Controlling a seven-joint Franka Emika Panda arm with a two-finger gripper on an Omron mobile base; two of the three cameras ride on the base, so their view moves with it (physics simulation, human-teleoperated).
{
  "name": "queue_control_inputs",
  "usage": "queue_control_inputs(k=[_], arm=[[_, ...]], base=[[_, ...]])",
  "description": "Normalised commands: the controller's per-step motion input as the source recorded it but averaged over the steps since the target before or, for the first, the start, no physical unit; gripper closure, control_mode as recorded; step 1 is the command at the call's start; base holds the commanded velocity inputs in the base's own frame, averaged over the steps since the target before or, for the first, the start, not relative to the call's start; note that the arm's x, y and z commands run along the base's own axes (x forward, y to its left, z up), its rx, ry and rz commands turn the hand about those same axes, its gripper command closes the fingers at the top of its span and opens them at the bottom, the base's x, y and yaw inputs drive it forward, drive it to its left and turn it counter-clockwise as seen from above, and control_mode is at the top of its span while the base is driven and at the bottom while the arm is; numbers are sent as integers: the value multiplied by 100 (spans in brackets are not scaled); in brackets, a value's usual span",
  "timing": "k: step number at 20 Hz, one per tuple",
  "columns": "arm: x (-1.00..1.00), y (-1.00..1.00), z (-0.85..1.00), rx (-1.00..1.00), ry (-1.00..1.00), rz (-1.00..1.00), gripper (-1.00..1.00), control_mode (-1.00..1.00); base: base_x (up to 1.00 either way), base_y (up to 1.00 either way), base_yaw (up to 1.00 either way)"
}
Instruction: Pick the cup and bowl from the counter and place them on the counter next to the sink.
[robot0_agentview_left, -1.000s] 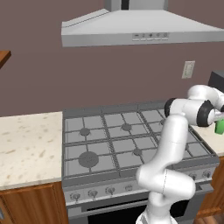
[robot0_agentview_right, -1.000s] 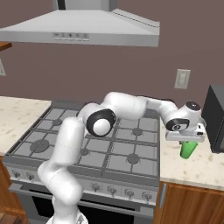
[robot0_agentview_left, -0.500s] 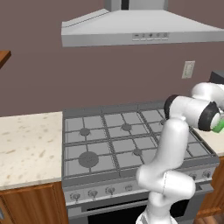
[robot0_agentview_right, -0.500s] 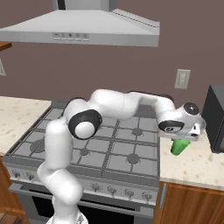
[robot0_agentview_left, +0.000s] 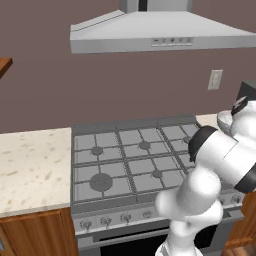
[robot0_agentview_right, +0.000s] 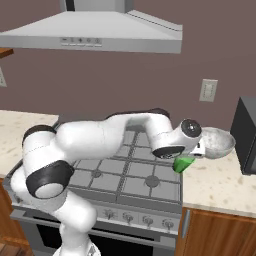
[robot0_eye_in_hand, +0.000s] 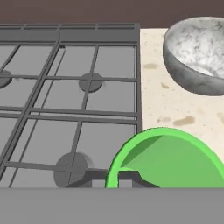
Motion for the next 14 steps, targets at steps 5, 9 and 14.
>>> queue_control_inputs(k=[5,9,14], arm=[[-29,39,91,-19,1,0,100,-100],[-39,44,25,-11,0,-2,100,-100],[-28,66,2,0,0,-7,100,-100]], base=[[0,0,0],[0,0,0],[0,0,0]])
